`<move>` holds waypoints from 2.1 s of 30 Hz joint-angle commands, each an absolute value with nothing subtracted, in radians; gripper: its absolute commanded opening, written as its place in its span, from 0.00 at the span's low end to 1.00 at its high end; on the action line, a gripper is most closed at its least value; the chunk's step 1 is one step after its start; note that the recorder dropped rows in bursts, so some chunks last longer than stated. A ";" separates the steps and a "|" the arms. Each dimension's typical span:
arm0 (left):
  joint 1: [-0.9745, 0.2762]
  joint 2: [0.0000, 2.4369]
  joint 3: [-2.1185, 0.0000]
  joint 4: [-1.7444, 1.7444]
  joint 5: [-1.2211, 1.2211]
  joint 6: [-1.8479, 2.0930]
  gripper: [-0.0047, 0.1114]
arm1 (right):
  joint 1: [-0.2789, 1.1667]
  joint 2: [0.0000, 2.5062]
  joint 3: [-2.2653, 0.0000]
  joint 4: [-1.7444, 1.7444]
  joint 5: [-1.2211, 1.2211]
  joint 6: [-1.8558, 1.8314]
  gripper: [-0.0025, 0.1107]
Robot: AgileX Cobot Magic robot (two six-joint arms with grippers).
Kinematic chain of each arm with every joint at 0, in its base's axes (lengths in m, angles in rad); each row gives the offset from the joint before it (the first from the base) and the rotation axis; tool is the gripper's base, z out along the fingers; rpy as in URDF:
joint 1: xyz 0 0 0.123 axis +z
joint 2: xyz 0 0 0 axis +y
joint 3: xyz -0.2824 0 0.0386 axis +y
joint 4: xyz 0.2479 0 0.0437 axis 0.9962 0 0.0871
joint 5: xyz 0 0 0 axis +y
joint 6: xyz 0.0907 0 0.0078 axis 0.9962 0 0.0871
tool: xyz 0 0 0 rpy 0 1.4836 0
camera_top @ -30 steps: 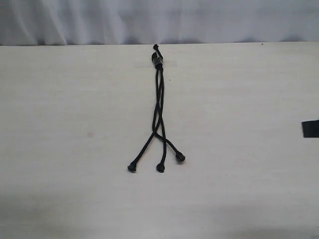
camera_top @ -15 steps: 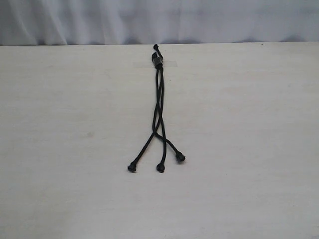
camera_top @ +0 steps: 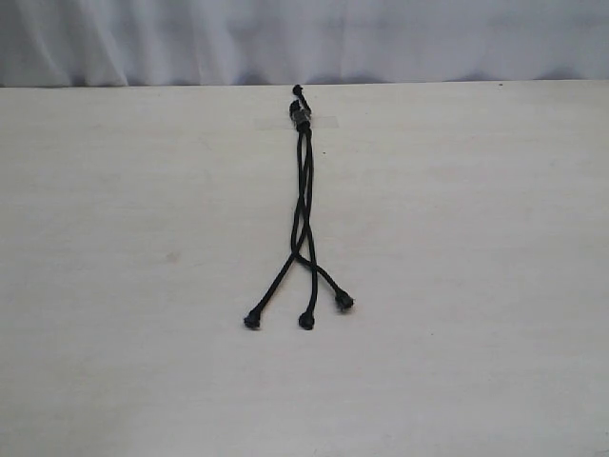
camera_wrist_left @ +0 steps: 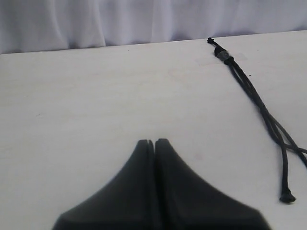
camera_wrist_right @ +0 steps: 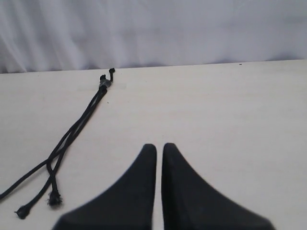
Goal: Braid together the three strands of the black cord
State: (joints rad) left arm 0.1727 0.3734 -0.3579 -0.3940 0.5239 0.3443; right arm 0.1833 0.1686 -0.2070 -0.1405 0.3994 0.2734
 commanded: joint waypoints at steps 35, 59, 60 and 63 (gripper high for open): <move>0.173 0.030 -0.097 -0.378 0.437 0.348 0.04 | 0.176 0.000 0.000 -0.188 0.360 0.304 0.06; 0.173 0.030 -0.097 -0.376 0.427 0.348 0.04 | 0.176 0.000 0.000 -0.188 0.360 0.304 0.06; 0.173 0.030 -0.097 -0.376 0.427 0.348 0.04 | 0.176 0.000 0.000 -0.188 0.360 0.304 0.06; 0.173 0.030 -0.097 -0.376 0.427 0.348 0.04 | 0.176 0.000 0.000 -0.188 0.360 0.304 0.06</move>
State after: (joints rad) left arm 0.1727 0.0362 -0.0992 -0.3756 0.4435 0.3443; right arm 0.1833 0.0045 -0.0037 -0.1767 0.3734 0.3007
